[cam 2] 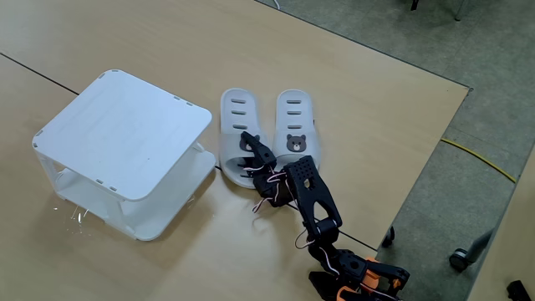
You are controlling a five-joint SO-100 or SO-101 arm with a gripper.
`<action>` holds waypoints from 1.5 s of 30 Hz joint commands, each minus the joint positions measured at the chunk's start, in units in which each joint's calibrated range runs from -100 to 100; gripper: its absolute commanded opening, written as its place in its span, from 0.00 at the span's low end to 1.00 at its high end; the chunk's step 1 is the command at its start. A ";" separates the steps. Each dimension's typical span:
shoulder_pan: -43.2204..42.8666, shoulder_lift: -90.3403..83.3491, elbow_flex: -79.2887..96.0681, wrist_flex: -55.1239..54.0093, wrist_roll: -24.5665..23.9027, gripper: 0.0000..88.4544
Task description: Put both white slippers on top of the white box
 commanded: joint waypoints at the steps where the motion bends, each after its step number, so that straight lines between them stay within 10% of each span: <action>1: 2.70 -0.65 -1.53 0.24 0.42 0.17; 5: 2.70 -0.65 -1.35 0.24 0.42 0.01; 11: 1.55 -7.97 -1.35 4.12 0.42 0.01; 23: 2.21 -49.79 -2.25 49.93 0.42 0.01; 45: -0.75 -76.12 -10.64 72.45 0.42 0.01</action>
